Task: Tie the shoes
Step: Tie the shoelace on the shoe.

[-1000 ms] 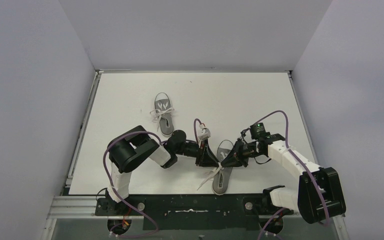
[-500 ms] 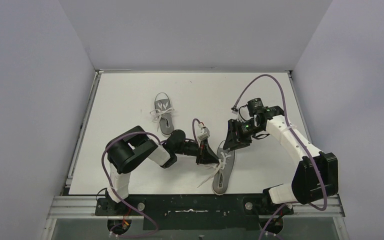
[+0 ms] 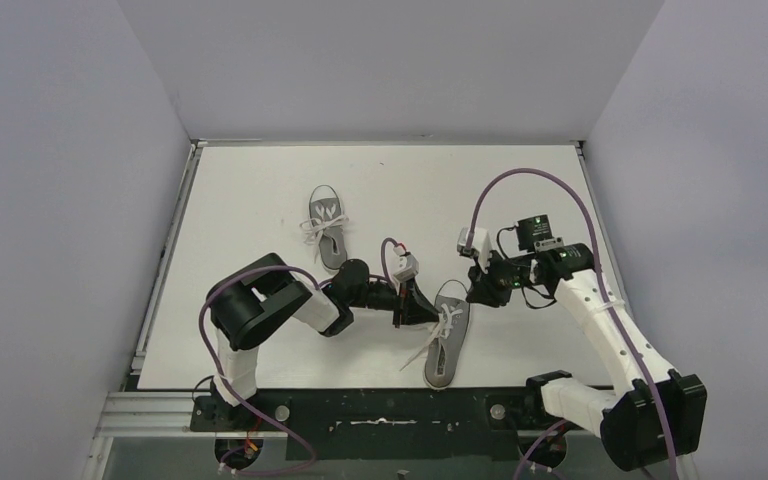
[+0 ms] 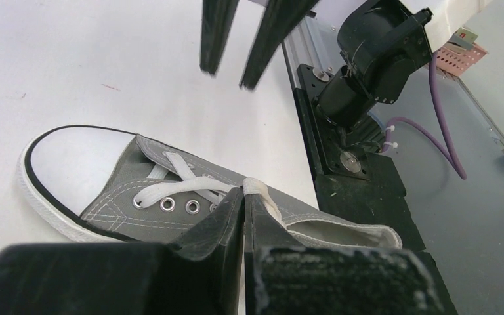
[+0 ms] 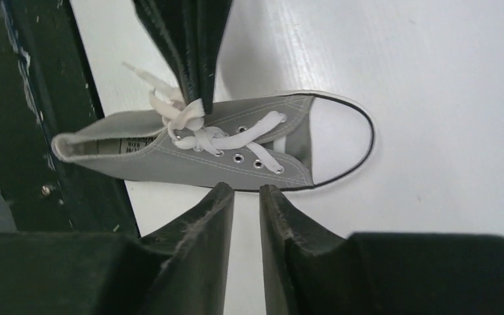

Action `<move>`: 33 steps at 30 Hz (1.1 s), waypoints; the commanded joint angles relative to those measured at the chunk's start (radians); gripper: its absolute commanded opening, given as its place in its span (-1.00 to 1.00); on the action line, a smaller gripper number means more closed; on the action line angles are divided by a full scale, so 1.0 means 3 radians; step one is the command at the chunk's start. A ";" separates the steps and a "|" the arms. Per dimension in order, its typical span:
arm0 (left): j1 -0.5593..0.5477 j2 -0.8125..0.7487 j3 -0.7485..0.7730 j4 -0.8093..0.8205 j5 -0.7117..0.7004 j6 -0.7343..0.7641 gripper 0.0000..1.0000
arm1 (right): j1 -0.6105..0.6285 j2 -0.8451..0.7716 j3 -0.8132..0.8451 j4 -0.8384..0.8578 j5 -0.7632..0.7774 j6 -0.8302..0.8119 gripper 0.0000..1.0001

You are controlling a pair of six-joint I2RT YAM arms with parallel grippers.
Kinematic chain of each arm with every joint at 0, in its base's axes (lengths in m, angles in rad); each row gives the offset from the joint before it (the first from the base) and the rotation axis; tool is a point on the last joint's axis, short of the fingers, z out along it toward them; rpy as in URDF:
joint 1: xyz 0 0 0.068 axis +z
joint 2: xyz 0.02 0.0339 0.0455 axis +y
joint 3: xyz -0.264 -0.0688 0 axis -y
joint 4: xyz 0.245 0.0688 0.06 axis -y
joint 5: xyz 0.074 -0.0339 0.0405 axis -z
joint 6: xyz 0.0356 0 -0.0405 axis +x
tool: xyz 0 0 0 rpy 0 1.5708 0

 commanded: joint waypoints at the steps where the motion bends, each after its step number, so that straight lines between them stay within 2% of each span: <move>1: -0.0036 0.0064 0.0081 0.0362 0.0001 0.0001 -1.00 | 0.0002 0.0086 -0.0275 0.0176 -0.0596 -0.0996 -0.47; 3: -0.0048 0.0071 0.0073 0.0388 0.0000 -0.0005 -1.00 | 0.0006 0.0055 -0.0408 0.0394 -0.0690 -0.0889 -0.45; 9: -0.0068 0.0101 0.0084 0.0493 0.0019 -0.0046 -1.00 | 0.0135 0.0082 -0.0557 0.0565 -0.0863 -0.0837 -0.47; 18: -0.0096 0.0070 0.0105 0.0491 -0.0008 -0.0036 -1.00 | 0.0280 0.0079 -0.0729 0.0896 -0.0817 -0.0569 -0.54; 33: -0.0092 0.0085 0.0131 0.0491 -0.0008 -0.0051 -1.00 | 0.0424 0.0192 -0.0671 0.0827 -0.0788 -0.0629 -0.43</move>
